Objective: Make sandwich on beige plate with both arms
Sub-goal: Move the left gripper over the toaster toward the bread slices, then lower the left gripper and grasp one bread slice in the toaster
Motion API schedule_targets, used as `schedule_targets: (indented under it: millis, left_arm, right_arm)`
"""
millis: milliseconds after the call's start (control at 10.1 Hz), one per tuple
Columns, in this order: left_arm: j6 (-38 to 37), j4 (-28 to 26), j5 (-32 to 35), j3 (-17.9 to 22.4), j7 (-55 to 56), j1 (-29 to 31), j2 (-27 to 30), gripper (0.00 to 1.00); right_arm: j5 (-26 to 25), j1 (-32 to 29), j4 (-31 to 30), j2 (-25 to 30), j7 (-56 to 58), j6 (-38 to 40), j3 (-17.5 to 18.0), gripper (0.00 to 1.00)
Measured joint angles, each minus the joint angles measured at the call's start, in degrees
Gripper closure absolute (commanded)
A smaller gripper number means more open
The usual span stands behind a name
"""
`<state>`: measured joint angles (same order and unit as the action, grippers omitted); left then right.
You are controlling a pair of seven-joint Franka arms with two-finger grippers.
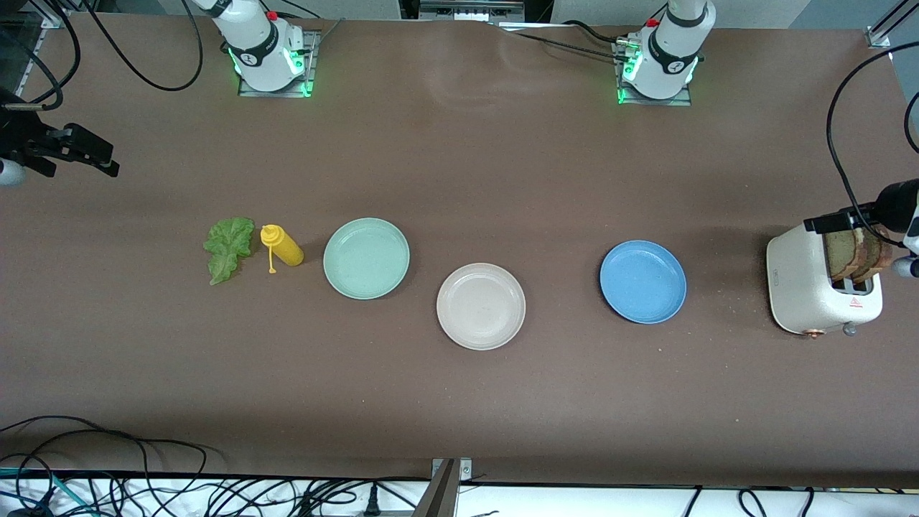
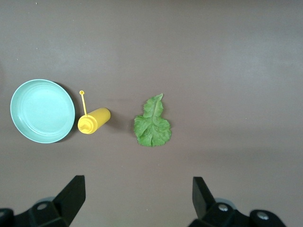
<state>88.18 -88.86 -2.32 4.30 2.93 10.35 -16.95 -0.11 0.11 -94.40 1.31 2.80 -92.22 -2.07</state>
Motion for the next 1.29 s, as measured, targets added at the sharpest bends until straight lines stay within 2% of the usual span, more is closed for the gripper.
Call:
schedule_targets:
  millis: [199, 497, 1292]
  left_arm:
    - [1.11, 1.01, 1.1, -0.03, 0.0, 0.51, -2.35, 0.0]
    - [1.22, 3.83, 11.95, -0.83, -3.82, 0.31, -5.2, 0.0]
    - [5.83, 5.46, 12.71, -0.68, -10.53, 1.79, -9.2, 0.0]
  right_arm:
    - [0.14, 0.0, 0.01, 0.0, 0.0, 0.0, 0.0, 0.0]
    - [0.65, 0.0, 0.03, -0.01, 0.0, 0.0, 0.0, 0.0]
    - [0.71, -0.02, 0.04, -0.02, -0.13, 0.36, -0.41, 0.0]
